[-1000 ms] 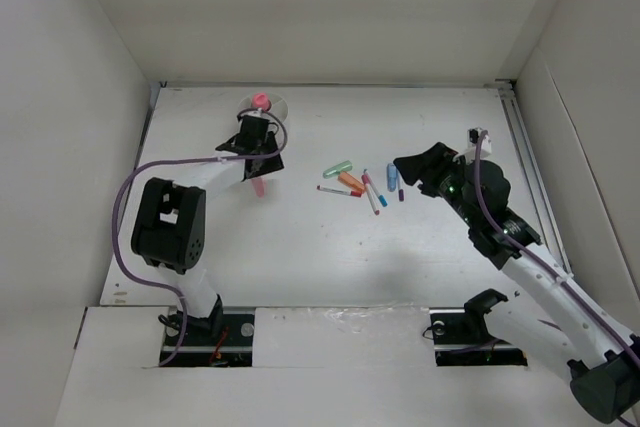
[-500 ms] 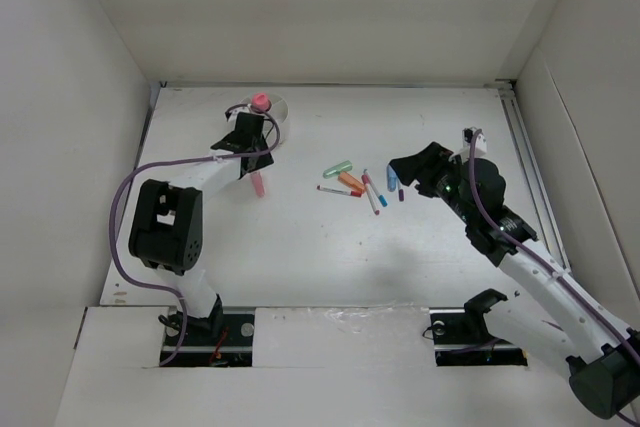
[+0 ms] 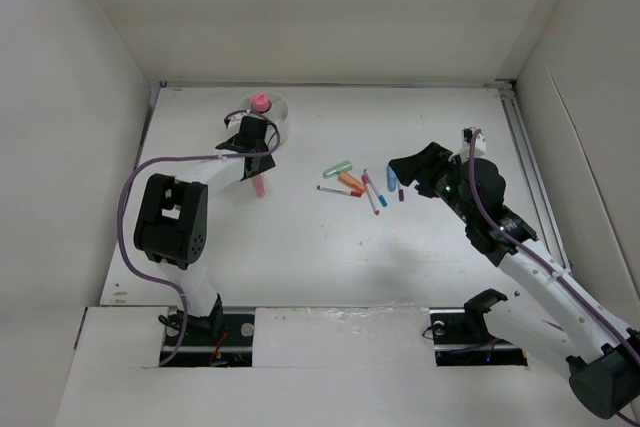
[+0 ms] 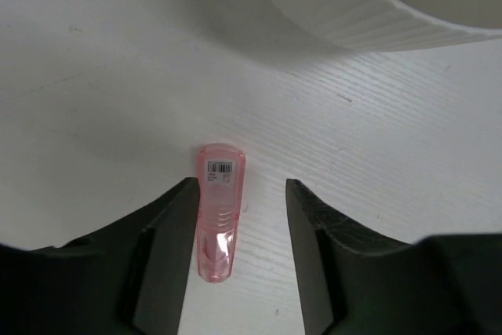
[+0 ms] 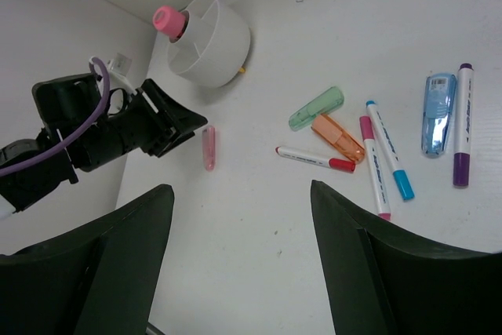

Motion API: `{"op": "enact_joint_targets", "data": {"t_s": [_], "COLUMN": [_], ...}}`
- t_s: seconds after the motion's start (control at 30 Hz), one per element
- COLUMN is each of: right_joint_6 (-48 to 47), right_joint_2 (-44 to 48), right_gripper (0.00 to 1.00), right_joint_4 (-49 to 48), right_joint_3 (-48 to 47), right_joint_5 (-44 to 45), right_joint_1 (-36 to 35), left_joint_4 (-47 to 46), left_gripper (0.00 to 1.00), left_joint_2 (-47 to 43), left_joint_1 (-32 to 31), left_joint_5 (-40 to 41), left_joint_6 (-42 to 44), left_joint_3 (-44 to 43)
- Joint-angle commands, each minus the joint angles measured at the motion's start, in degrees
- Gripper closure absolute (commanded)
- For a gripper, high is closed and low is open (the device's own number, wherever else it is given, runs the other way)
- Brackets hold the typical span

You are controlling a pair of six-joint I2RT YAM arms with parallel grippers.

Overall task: Sort the stationery into containers
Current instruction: Grab a piece of stationery with the left arm

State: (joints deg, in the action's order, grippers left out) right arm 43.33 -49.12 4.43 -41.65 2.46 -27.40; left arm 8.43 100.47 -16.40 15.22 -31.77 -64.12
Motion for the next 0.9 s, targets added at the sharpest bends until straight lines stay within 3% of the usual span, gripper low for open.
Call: {"op": "enact_joint_targets", "data": {"t_s": [0.0,0.23,0.87], "right_joint_6": [-0.26,-0.26,-0.26], "right_joint_2": [0.34,0.34,-0.18], "right_gripper": [0.24,0.24,0.24], "right_joint_4": [-2.58,-2.58,-2.58], "right_joint_3": [-2.91,-2.91,-2.91], "right_joint_5": [-0.79,-0.79,-1.32], "right_joint_1": [-0.11,-0.11,-0.11], "left_joint_4": [1.86,3.70,2.47], "left_gripper": [0.53,0.50,0.67], "left_joint_2": [0.17,3.33,9.05], "left_joint_1": [-0.03,-0.03,2.60], "left_joint_5": [2.09,4.11,3.94], "left_joint_6": [-0.57,0.48,1.01], "left_joint_3": [-1.71,-3.82,-5.84]}}
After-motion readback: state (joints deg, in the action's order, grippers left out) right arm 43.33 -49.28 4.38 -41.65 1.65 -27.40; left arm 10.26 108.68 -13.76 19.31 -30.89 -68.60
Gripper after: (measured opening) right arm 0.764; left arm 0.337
